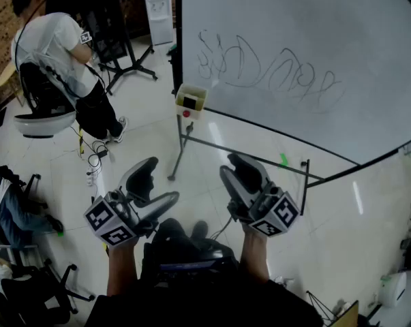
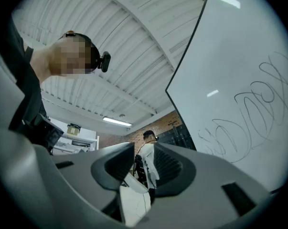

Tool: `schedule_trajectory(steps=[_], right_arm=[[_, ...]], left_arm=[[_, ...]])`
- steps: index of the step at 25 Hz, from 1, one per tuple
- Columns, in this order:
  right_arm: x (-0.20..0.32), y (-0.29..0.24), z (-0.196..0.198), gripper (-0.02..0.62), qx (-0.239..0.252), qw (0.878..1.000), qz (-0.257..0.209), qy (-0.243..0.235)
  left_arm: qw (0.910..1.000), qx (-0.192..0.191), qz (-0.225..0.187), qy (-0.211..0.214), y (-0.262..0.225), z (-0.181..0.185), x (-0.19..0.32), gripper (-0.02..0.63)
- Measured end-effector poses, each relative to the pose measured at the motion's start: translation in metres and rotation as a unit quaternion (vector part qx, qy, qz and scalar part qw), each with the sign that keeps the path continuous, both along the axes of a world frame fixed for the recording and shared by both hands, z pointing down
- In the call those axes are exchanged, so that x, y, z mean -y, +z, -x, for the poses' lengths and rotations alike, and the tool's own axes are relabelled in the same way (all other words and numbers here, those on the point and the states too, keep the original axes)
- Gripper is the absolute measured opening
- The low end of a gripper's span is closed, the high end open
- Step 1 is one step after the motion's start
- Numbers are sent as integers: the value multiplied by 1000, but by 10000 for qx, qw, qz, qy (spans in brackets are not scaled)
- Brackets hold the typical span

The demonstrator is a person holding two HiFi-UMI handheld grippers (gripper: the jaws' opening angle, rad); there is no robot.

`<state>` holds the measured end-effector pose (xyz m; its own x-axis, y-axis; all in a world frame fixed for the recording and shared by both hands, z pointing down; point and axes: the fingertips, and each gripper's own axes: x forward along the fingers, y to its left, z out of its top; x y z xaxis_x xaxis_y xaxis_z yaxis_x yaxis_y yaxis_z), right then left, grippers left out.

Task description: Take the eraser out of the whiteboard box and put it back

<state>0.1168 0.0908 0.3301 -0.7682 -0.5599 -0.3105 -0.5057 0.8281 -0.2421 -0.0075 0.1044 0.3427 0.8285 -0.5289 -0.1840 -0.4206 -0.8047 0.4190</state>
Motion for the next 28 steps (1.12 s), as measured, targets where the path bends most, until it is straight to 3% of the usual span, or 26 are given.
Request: schedule_trajectory(steps=[9,20,28], right_arm=[[56,16,9,130,-280,9993,170,191],[150,17,41,130,-733,9937,303,788],[178,35,68,130,-1019,9874,569,1072]], left_arm=[[9995,-238,59,179,10,7,58,414],[9971,-524,-108,541,3,47,164,414],[9923,-669,132,1032,19,67,197,414]])
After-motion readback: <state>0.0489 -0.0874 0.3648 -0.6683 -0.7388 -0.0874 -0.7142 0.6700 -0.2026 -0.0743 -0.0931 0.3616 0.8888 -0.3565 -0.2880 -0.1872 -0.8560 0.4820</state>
